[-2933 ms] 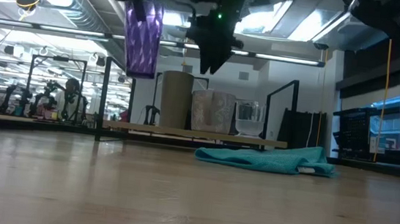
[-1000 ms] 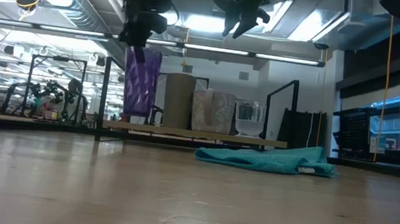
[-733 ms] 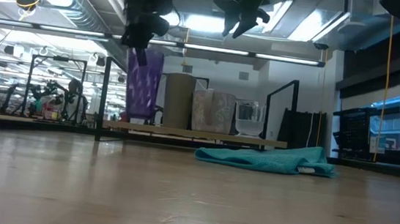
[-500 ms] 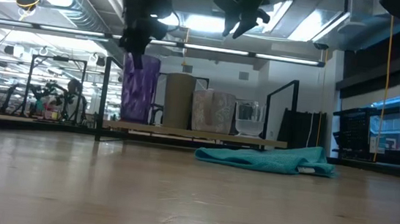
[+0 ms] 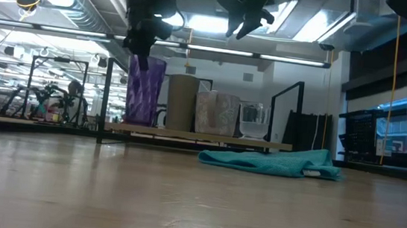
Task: Stack small to large cups/mugs on shelf
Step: Put the violet cup on the shelf, then return to Home Position
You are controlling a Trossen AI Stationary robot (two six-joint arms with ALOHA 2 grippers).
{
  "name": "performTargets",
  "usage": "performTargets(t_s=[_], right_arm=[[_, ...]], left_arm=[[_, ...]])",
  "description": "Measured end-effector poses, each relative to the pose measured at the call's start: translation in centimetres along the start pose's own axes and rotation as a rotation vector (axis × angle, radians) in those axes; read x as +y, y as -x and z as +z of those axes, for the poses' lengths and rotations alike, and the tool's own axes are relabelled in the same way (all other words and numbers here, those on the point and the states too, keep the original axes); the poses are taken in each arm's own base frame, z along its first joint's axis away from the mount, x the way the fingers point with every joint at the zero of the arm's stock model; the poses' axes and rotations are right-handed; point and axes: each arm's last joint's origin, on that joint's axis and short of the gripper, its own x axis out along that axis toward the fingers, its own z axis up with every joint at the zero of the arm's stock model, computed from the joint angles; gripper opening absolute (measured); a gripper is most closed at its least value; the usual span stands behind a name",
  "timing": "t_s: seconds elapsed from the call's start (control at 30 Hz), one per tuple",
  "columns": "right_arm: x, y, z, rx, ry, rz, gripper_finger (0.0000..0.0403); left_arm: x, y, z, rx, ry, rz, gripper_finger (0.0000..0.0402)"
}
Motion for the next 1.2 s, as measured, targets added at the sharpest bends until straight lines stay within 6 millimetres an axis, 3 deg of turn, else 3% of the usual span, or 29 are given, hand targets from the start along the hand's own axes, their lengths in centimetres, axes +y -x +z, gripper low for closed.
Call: performTargets(t_s=[0.73,0.97,1.2], right_arm=[[0.0,0.0,0.0,0.001,-0.002,0.006,0.02],[0.0,0.0,0.0,0.001,0.007,0.006,0.02],[0.5,0.5,-1.2,0.105,0.057,0.016,0.02]], left_arm=[[-0.1,0.4,-0.2,-0.013,0.017,-0.021,0.0033],[-0.4,3.1,-1.2,-0.089,0.031,-0.011,0.0032],[-1.8,7.9,-3.2,-0.267,0.078,0.002,0.0032]])
